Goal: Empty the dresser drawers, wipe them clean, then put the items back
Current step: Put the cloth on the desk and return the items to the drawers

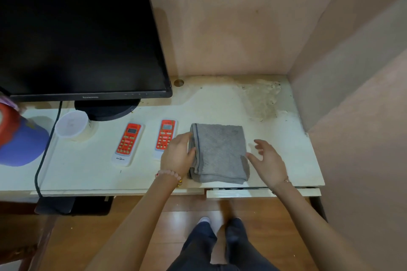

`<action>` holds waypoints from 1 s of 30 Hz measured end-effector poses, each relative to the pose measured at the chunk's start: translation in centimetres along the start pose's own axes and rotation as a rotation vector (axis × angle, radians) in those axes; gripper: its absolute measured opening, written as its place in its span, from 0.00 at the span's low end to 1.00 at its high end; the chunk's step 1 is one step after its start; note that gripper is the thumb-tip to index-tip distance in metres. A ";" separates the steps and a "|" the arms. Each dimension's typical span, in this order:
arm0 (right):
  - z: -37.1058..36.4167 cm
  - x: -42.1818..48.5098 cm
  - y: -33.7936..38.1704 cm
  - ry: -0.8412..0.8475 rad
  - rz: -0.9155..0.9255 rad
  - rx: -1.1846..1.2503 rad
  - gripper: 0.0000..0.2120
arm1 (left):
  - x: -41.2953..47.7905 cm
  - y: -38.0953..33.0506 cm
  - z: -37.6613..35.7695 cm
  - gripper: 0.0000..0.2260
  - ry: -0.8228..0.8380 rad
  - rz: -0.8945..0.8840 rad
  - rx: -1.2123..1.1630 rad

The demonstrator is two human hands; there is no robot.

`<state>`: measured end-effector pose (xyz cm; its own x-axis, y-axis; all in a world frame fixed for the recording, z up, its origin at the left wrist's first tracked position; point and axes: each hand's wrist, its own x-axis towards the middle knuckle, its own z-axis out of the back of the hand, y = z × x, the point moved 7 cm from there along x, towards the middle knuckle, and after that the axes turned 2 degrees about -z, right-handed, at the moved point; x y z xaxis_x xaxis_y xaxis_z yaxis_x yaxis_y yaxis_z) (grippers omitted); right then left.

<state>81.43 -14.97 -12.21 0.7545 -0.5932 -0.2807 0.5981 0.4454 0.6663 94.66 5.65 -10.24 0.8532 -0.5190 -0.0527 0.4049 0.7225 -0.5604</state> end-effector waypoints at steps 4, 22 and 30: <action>2.7 -0.7 3.2 -0.129 0.226 -0.107 0.26 | 0.6 -2.9 2.5 0.17 -0.091 -0.282 0.188; 10.9 -7.7 7.4 -0.540 0.319 -0.311 0.25 | 1.2 -10.7 8.1 0.22 -0.235 -0.681 0.364; 15.1 -14.8 3.9 -0.702 0.134 -0.334 0.26 | -0.8 -17.8 5.7 0.23 -0.162 -0.903 0.276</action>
<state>68.50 -14.56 5.03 0.5450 -0.7557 0.3632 0.6478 0.6545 0.3899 88.65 -4.21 4.53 0.2077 -0.8785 0.4302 0.9778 0.1735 -0.1179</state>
